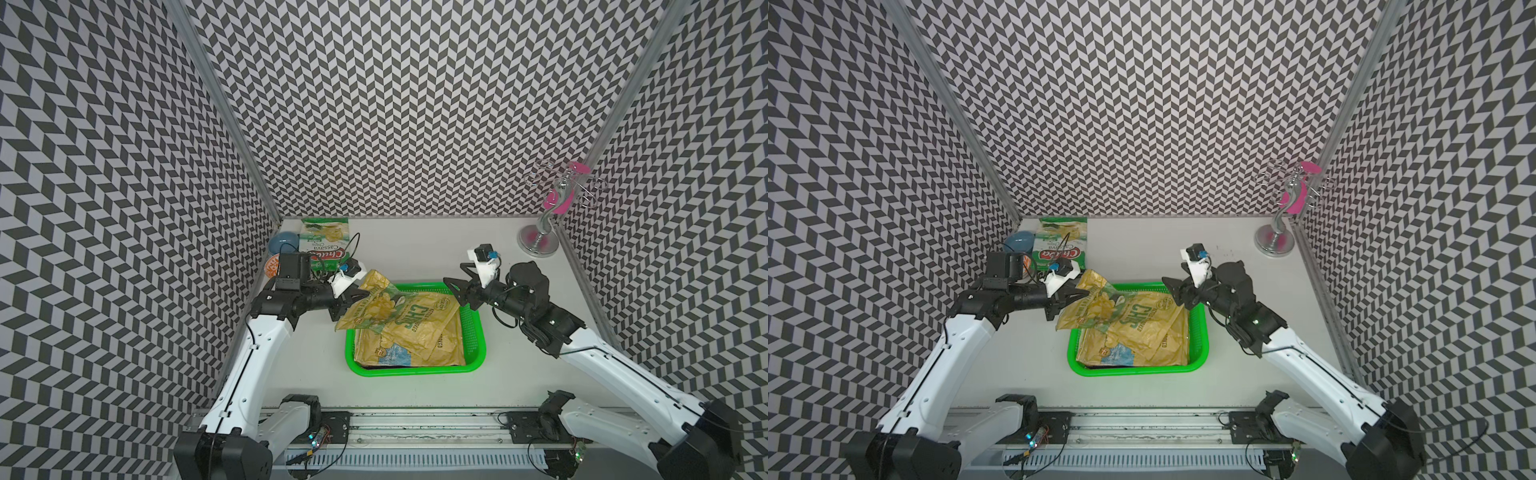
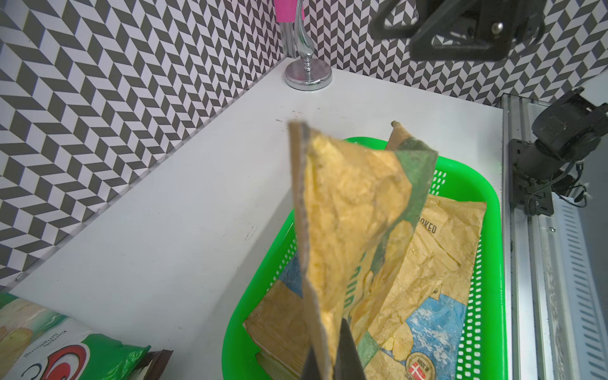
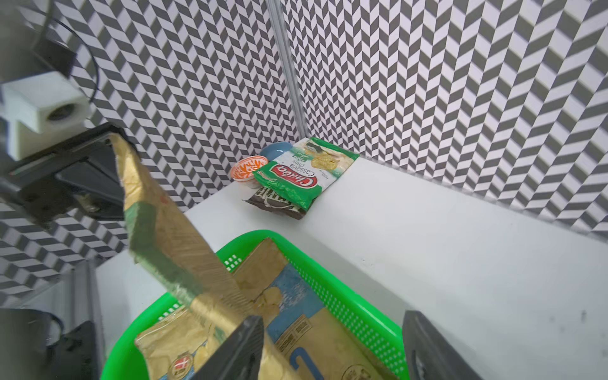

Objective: Put the potato chips into the basket
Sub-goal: Place the potato chip in the basket.

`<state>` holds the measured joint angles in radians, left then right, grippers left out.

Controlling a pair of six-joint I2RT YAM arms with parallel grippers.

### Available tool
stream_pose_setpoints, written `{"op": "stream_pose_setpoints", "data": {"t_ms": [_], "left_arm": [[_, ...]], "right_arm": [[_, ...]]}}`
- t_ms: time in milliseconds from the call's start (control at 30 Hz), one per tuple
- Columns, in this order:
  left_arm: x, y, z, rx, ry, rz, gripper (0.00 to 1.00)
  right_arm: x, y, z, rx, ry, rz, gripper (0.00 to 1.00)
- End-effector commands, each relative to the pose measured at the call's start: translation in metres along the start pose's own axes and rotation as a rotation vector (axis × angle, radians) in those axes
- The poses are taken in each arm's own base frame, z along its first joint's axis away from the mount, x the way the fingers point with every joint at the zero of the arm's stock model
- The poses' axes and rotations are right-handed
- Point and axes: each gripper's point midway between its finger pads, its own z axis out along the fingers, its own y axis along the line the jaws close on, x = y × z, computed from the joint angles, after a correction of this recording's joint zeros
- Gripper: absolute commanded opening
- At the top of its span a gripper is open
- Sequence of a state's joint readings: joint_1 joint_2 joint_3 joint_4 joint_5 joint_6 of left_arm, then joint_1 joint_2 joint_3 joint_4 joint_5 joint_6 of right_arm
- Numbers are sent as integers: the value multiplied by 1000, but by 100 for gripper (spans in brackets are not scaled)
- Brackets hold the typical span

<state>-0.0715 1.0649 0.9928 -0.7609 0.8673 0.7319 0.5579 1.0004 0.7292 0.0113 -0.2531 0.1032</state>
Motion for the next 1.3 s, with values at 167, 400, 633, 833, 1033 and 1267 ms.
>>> {"op": "stream_pose_setpoints", "data": {"t_ms": [167, 400, 633, 833, 1033, 1267], "left_arm": [[-17, 8, -4, -50, -59, 13, 0], [-18, 8, -5, -50, -60, 3, 0], [-20, 8, -5, -48, -64, 0, 0], [-19, 8, -5, -46, -63, -3, 0], [-20, 8, -5, -47, -62, -6, 0], [-20, 8, -5, -48, -62, -10, 0]], "right_arm": [[13, 1, -29, -165, -126, 178, 77], [46, -3, -26, -260, -78, 277, 74], [72, 0, -18, -331, -59, 329, 71], [83, -1, -9, -356, -32, 333, 70], [83, 1, -1, -394, -25, 328, 60], [77, -1, 7, -408, -18, 307, 25]]}}
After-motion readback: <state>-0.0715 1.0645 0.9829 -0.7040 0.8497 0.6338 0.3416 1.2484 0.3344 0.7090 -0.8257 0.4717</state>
